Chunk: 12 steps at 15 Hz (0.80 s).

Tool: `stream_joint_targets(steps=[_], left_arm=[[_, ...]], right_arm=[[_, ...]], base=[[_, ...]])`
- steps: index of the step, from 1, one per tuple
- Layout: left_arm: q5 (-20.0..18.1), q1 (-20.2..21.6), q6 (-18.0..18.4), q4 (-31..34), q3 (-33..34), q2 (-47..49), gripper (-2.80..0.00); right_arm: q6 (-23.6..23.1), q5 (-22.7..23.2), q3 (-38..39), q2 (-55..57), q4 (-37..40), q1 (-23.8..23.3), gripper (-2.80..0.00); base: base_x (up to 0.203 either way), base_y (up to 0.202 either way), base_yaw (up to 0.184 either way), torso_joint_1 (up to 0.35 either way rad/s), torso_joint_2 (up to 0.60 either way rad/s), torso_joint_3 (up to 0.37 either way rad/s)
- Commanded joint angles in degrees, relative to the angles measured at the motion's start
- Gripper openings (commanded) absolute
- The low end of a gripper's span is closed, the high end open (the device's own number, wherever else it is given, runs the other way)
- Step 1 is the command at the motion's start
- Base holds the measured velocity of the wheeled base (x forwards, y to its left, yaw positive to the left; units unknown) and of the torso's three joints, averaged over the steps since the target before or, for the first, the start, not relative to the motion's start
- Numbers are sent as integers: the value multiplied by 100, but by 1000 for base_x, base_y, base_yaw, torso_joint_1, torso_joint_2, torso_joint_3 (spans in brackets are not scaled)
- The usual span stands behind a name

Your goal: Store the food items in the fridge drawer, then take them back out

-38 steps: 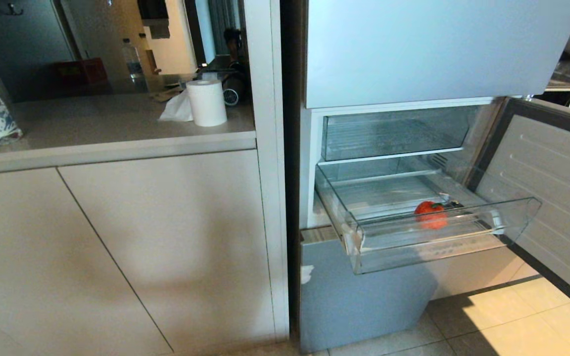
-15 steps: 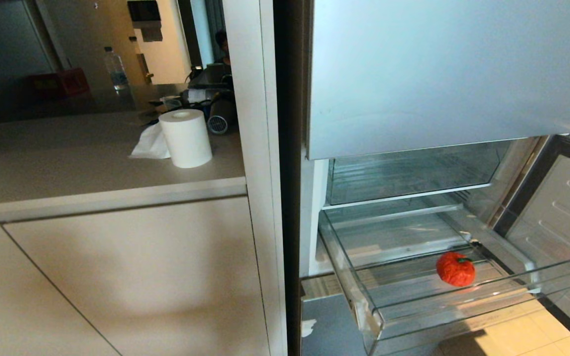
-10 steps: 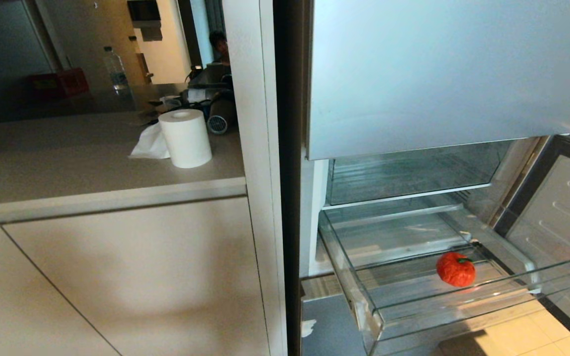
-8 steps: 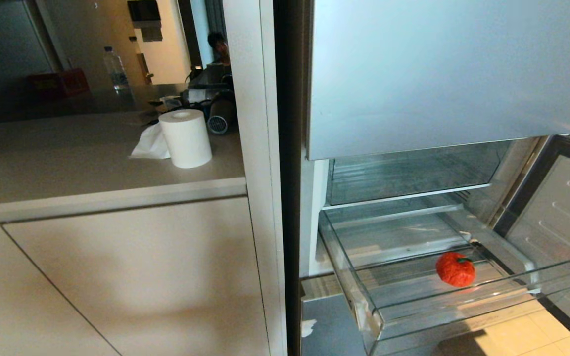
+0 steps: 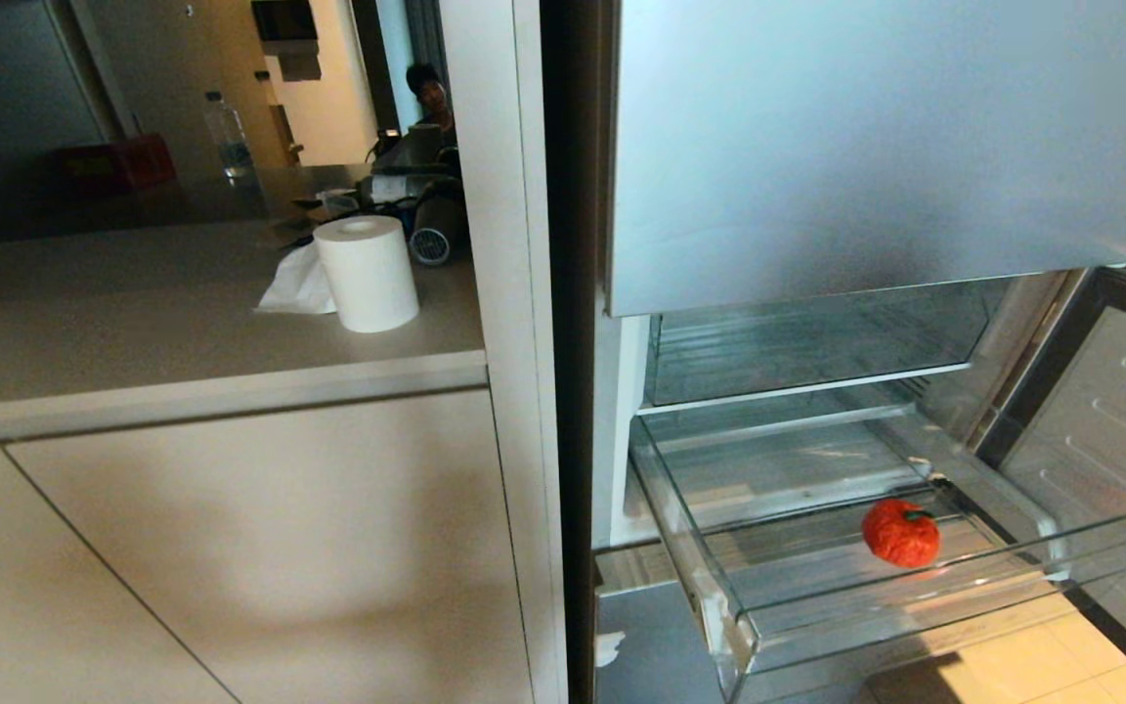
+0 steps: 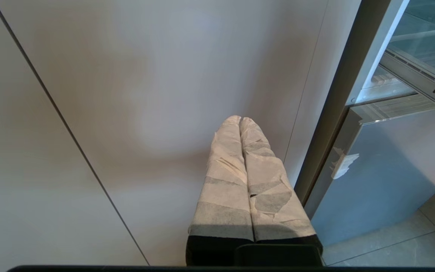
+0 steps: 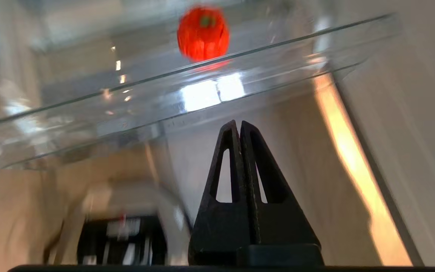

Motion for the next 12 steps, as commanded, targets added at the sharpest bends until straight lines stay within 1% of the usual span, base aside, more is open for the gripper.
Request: stream_joint_targets(steps=[1,2,4,5,9,12], left_arm=[[0,2,-1,-2,9,-11,-280],[0,2,-1,-2,9,-11,-280],[0,2,-1,-2,9,-11,-280],[0,2,-1,-2,9,-11,-280],[0,2,-1,-2,9,-11,-280],[0,2,-1,-2,9,-11,-280]], right_arm=[[38,-1,-588,2130,13,-4,-115],[69,-7,-772,2559,-95,3,0],[141,-11,-1064,3249,-598,28,0],[167,-8,-1221,3579,-720,31,0],[271,-19,-1789,4711,-1022,83,0],[327,-8,-2241,5320,-1149,85,0]], base=[[0,0,0,0,0,0],[0,0,0,0,0,0],[0,0,0,0,0,0],[0,0,0,0,0,0],[0,0,0,0,0,0],[0,0,0,0,0,0]])
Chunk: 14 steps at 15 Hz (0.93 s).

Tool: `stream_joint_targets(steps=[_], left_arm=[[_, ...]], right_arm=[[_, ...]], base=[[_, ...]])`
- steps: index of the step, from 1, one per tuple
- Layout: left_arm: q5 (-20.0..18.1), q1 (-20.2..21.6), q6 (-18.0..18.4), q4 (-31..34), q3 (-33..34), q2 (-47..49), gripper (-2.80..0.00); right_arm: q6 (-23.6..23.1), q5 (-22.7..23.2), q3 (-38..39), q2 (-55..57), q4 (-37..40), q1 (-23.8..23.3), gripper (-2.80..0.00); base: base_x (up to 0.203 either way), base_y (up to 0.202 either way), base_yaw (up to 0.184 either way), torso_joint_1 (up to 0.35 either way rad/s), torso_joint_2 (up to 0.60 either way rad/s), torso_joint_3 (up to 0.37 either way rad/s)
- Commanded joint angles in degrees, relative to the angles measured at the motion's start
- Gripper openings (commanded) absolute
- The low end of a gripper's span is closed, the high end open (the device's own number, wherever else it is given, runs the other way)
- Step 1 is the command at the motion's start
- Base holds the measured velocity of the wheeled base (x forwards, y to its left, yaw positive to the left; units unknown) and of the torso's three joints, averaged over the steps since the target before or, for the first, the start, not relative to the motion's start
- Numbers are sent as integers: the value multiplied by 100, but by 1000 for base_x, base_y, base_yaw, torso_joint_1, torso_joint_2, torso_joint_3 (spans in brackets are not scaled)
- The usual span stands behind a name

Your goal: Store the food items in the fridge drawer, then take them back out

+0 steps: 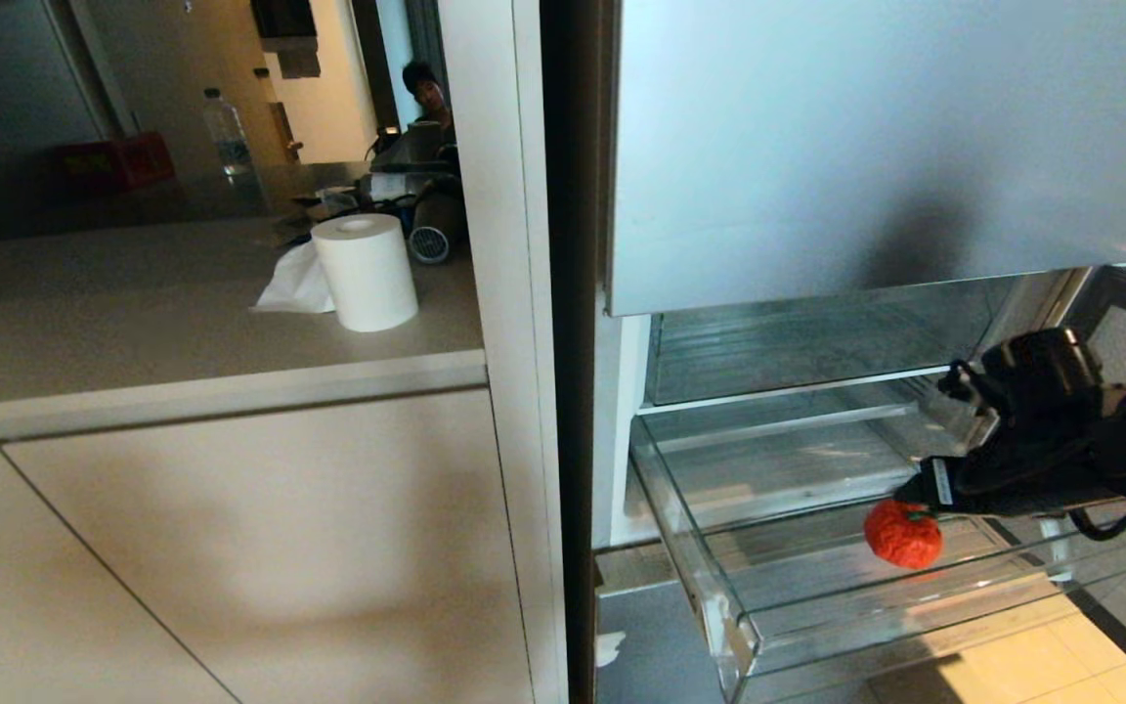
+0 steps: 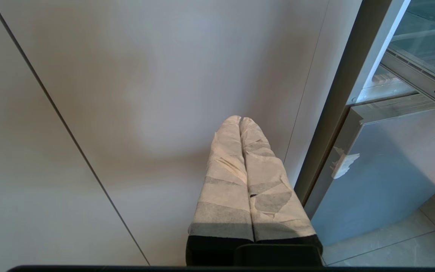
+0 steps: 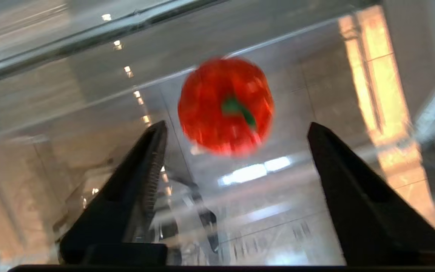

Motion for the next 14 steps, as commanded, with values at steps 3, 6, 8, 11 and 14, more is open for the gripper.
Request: stream_joint_targets(steps=[3,6,8,11,14], left_arm=[[0,2,-1,-2,9,-11,-280],[0,2,-1,-2,9,-11,-280],[0,2,-1,-2,9,-11,-280],[0,2,-1,-2,9,-11,-280],[0,2,-1,-2,9,-11,-280]], right_arm=[[8,33,-492,906,-27,-2,0],[10,33,-516,1077,-26,-15,0],[8,33,-542,1188,-26,-28,0],[18,33,-542,1275,-34,-29,0],[25,42,-523,1321,-33,-46,0]], base=[[0,0,0,0,0,0],[0,0,0,0,0,0],[0,0,0,0,0,0],[0,0,0,0,0,0],[0,0,0,0,0,0]])
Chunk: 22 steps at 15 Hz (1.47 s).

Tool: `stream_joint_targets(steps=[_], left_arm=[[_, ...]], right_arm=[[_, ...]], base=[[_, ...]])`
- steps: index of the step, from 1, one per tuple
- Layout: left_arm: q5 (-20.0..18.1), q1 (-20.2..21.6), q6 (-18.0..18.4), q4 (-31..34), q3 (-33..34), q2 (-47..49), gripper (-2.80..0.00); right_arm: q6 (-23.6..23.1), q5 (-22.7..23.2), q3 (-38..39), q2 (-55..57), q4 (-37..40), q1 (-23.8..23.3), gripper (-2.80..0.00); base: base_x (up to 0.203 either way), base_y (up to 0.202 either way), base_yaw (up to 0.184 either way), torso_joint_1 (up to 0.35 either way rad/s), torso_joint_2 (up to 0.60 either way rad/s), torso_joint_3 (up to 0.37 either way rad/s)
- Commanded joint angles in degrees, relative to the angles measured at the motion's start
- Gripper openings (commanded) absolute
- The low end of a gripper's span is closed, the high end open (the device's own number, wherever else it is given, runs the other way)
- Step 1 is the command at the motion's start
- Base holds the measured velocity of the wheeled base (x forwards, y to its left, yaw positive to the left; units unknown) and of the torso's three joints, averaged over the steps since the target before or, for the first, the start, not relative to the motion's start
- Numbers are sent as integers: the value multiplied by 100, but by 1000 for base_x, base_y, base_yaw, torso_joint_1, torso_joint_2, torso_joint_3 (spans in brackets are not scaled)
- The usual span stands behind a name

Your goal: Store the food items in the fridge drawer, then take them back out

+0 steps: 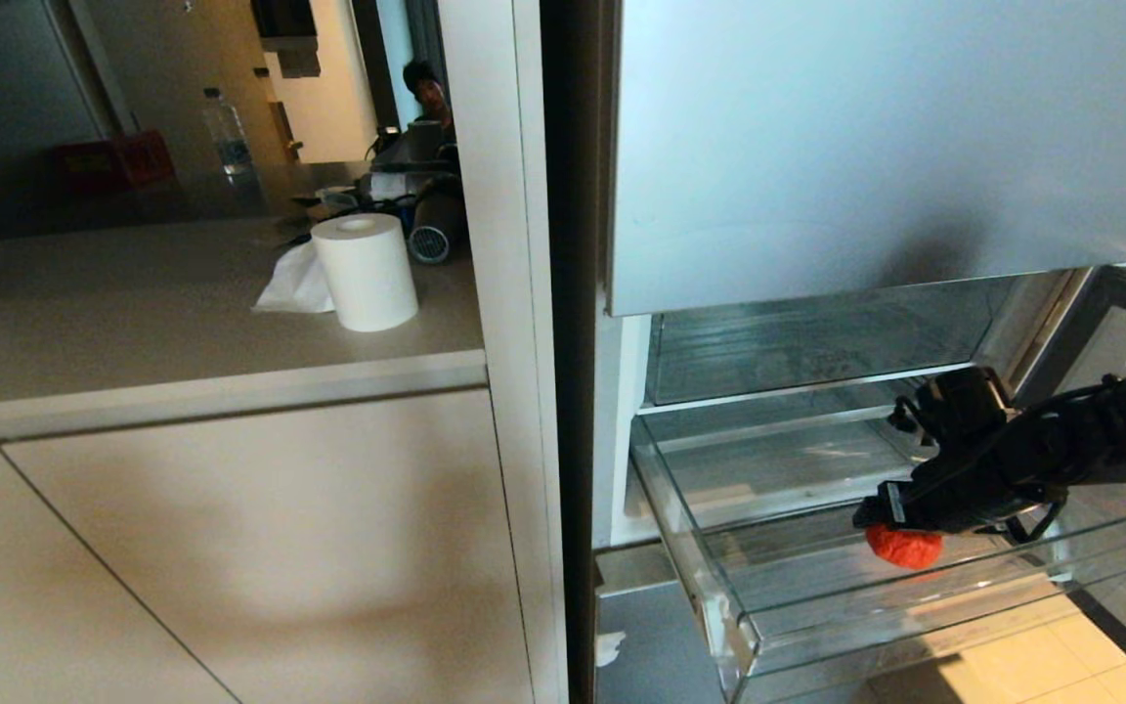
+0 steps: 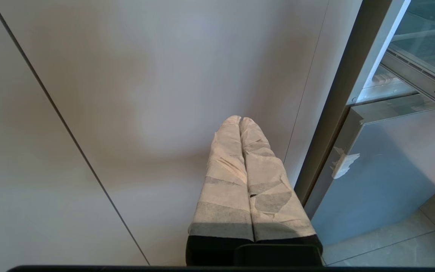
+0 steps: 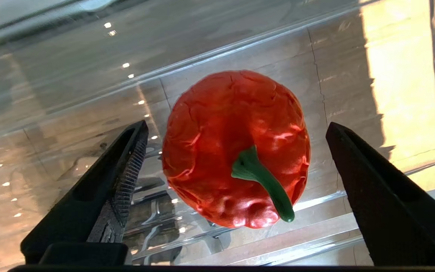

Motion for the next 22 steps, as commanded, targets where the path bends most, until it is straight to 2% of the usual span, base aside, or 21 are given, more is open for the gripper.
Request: stream_joint_targets(steps=[1,2,3,8,11,16,22], left_arm=[[0,2,-1,-2,9,-11,-280],[0,2,-1,-2,9,-11,-280],[0,2,-1,-2,9,-12,-280],[0,2,-1,-2,9,-11,-280],[0,2,-1,-2,9,-11,-280],[0,2,-1,-2,9,-11,-280],[0,2,-1,-2,9,-11,-280]], right_arm=[[7,-3,7,69,-2,-2,0],[7,6,8,89,-8,-2,-175],[7,15,-4,132,-19,-9,-280],[7,21,3,226,-415,-46,-280],[-5,24,105,-219,-415,-37,-280],[-91,29,643,-1806,-399,42,-280],[-228,38,1767,-4534,-399,249,-280]], base=[[0,0,0,0,0,0],[0,0,0,0,0,0],[0,0,0,0,0,0],[0,0,0,0,0,0],[0,0,0,0,0,0],[0,0,0,0,0,0],[0,0,0,0,0,0]])
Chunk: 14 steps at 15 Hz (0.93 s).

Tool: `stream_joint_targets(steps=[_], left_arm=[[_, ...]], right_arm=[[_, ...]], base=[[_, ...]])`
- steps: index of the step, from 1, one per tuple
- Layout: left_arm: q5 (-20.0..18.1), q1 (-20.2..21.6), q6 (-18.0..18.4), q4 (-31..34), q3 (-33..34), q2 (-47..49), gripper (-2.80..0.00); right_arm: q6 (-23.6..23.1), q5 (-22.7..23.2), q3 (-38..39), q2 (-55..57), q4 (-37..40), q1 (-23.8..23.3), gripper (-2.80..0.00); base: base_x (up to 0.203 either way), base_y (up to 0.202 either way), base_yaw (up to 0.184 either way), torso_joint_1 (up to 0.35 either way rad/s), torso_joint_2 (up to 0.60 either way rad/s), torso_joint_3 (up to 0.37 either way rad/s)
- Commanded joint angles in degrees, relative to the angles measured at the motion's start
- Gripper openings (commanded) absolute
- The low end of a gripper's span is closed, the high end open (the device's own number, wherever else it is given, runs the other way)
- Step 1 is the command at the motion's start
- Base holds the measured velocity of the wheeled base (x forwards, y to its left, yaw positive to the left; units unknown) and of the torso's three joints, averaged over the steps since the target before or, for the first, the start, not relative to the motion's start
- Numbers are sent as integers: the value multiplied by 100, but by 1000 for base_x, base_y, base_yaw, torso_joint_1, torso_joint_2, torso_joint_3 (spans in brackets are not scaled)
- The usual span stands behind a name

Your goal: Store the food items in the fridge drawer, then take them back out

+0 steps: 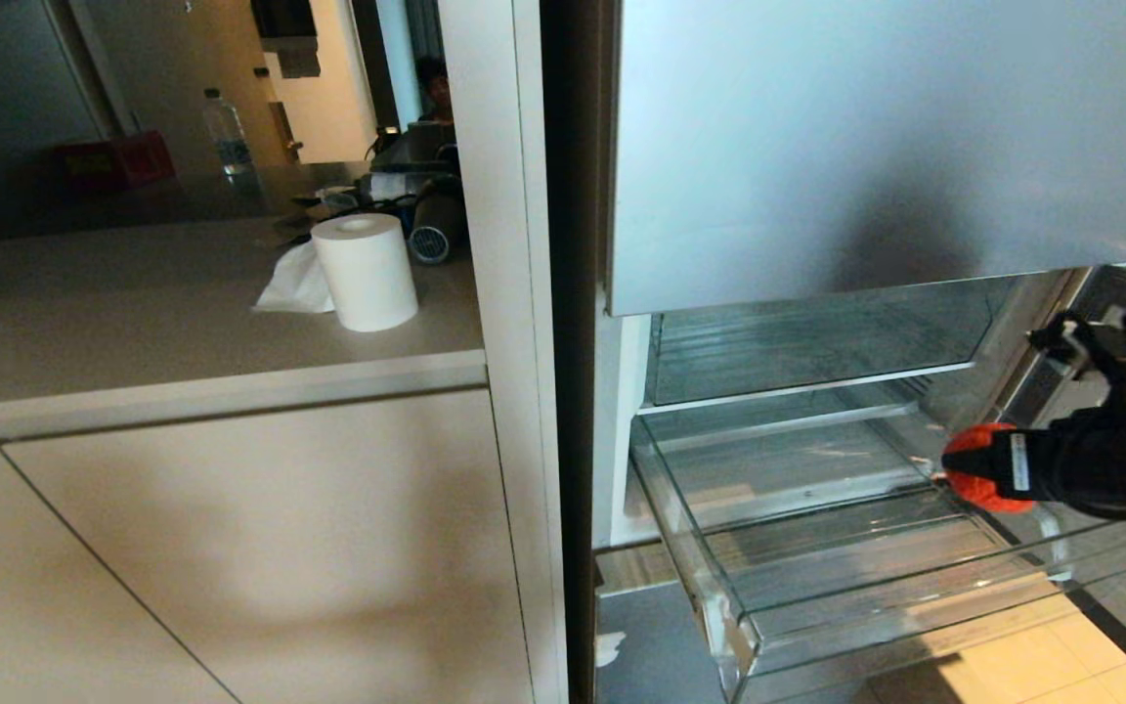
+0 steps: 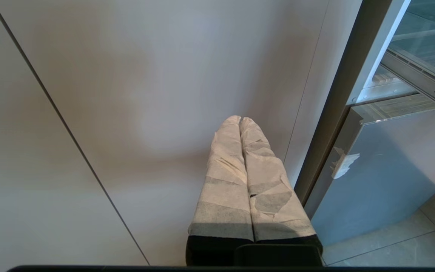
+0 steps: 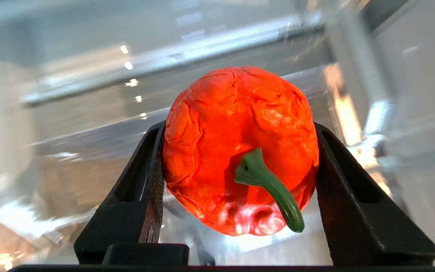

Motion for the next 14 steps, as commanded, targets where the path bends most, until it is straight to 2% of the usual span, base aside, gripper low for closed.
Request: stream_joint_targets(steps=[1,9,11,14], left_arm=[[0,2,-1,-3,9,-11,-280],[0,2,-1,-3,9,-11,-280],[0,2,-1,-3,9,-11,-280],[0,2,-1,-3,9,-11,-280]], right_arm=[[-10,2,451,-1660,-5,96,-280],[-96,-26,2337,-6096,38,165,-280],[-236,-50,3130,-6842,100,165,-280],[-298,-55,3942,-7001,126,151,-280]], base=[[0,0,0,0,0,0],[0,0,0,0,0,0],[0,0,0,0,0,0],[0,0,0,0,0,0]])
